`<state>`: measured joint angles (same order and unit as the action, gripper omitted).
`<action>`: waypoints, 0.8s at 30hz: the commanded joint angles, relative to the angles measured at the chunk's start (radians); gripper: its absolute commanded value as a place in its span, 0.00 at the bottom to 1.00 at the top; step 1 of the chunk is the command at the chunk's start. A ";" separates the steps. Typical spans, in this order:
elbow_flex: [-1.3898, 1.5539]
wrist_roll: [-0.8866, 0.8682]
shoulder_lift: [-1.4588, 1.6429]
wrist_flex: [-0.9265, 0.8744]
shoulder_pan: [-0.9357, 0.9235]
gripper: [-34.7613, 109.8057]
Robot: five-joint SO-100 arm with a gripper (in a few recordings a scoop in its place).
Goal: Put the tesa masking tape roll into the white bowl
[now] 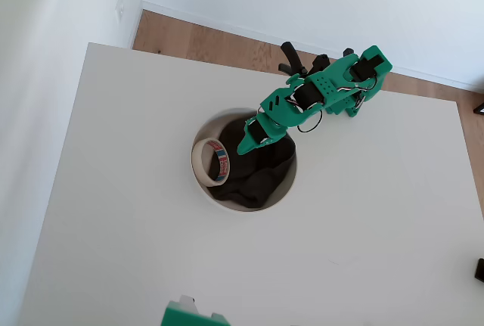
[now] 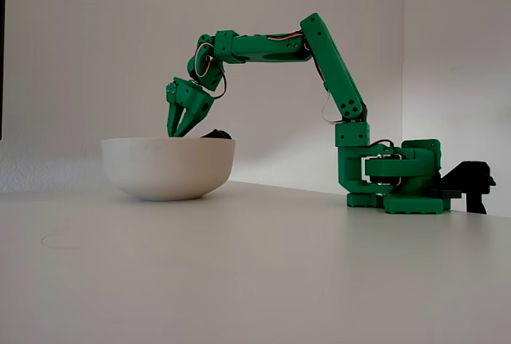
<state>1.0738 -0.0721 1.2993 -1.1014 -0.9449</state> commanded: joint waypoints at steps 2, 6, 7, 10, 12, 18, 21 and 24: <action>-0.141 -0.034 0.276 -0.061 0.074 0.18; -0.140 -0.032 0.428 -0.167 0.189 0.18; -0.140 -0.032 0.466 -0.199 0.224 0.18; -0.133 -0.026 0.578 -0.330 0.354 0.18; -0.126 -0.026 0.649 -0.425 0.454 0.18; 0.193 -0.011 0.994 -0.474 0.713 0.18; 0.417 0.000 1.192 -0.446 0.796 0.18; 0.612 0.011 1.341 -0.436 0.830 0.18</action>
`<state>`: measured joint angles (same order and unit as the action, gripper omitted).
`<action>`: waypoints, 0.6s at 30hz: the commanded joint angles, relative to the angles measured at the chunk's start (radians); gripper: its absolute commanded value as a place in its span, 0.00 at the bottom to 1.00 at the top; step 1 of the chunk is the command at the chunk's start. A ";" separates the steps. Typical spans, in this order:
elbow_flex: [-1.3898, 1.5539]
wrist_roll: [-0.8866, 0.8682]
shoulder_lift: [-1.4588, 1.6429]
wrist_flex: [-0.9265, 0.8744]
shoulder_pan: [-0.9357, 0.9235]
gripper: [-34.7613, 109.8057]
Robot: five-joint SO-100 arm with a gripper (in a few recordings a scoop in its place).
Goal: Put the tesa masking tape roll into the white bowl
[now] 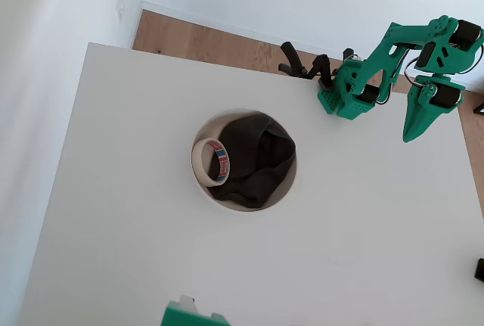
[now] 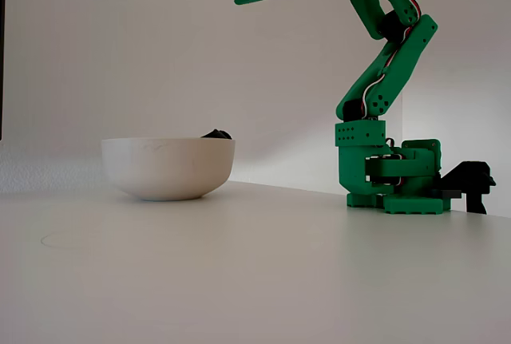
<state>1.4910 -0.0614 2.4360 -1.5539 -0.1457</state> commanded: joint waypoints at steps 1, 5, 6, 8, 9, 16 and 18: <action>0.275 0.006 0.258 0.040 0.032 0.18; 0.595 0.041 0.454 0.146 0.014 0.18; 0.657 0.044 0.483 0.160 0.012 0.18; 0.761 0.046 0.535 0.186 0.012 0.18; 0.805 0.049 0.561 0.195 0.017 0.18; 0.991 0.029 0.730 0.192 0.091 0.18; 1.028 0.032 0.762 0.192 0.092 0.18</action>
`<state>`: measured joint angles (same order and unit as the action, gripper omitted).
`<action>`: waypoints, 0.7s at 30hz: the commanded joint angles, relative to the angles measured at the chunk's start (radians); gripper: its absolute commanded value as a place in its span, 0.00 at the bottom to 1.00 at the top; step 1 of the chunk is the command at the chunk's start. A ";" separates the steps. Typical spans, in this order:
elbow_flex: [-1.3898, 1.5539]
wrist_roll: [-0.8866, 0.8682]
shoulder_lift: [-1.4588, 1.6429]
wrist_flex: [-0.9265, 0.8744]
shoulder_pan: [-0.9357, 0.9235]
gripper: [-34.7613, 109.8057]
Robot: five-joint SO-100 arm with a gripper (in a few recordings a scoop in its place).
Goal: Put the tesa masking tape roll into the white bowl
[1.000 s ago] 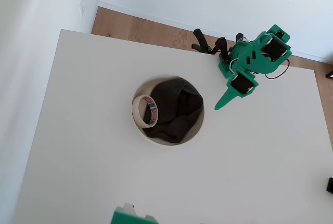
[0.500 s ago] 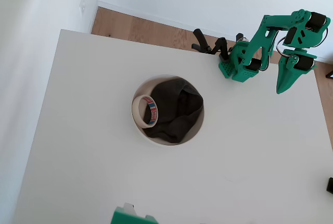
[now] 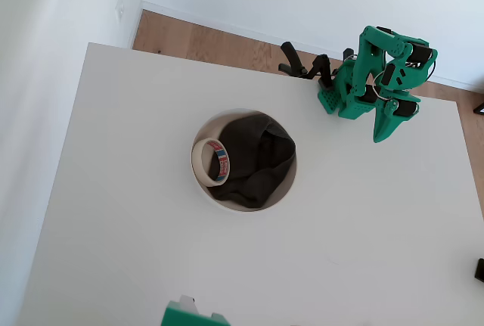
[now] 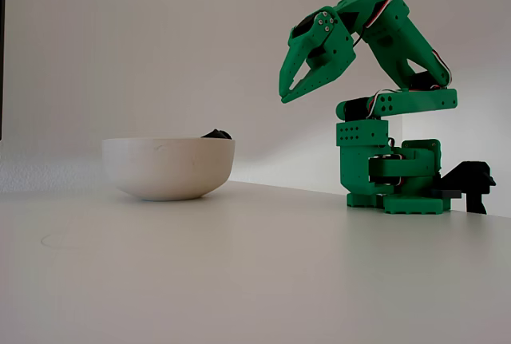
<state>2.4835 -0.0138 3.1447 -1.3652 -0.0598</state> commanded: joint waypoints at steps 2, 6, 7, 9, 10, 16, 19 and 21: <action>0.077 -0.017 0.110 -0.011 0.031 0.18; 0.155 -0.020 0.216 -0.034 0.055 0.18; 0.170 -0.020 0.230 -0.038 0.055 0.18; 0.196 -0.014 0.245 -0.043 0.048 0.18; 0.204 -0.012 0.245 -0.044 0.044 0.18; 0.247 -0.011 0.245 -0.041 0.025 0.18; 0.290 -0.012 0.245 -0.028 0.021 0.18; 0.314 -0.012 0.245 -0.020 0.014 0.18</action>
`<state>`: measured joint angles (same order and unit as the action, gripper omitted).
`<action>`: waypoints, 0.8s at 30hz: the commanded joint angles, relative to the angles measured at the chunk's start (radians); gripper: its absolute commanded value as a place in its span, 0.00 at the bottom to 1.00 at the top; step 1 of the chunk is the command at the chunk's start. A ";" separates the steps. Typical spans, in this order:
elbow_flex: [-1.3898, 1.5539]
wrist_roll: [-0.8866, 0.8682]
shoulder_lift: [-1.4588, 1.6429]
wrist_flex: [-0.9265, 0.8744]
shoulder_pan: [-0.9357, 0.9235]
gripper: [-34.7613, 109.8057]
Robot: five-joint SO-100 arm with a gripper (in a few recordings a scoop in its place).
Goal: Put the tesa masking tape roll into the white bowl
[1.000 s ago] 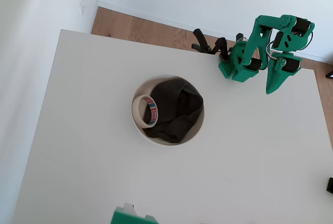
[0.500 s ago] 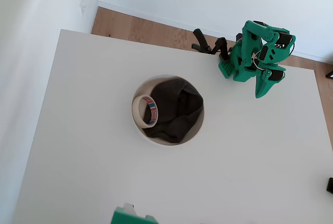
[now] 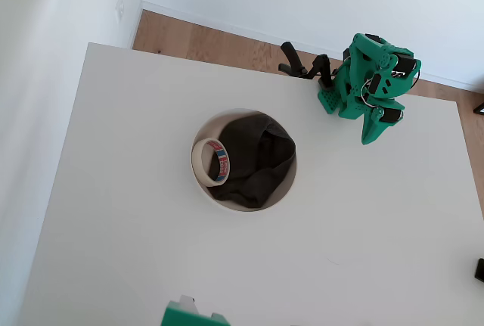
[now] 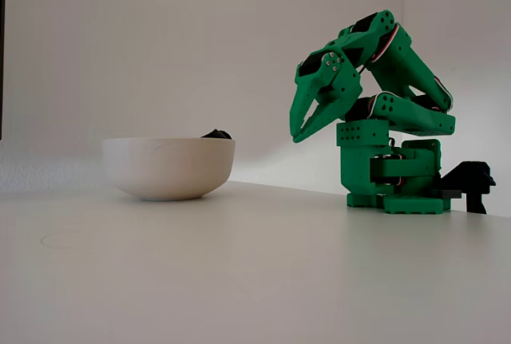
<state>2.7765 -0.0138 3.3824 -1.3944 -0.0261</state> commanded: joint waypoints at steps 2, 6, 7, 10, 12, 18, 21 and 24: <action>0.040 -0.011 0.008 0.014 -0.021 0.18; 0.069 -0.011 0.008 0.021 -0.031 0.18; 0.080 -0.011 0.008 0.025 -0.032 0.18; 0.107 -0.015 0.008 0.023 -0.037 0.18; 0.123 -0.011 0.008 0.025 -0.040 0.18; 0.121 -0.006 0.008 0.017 -0.052 0.18; 0.120 -0.018 0.006 0.006 -0.077 0.18; 0.120 -0.005 0.006 0.003 -0.078 0.18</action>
<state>2.9084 -0.0138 3.3824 -1.3790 -0.0890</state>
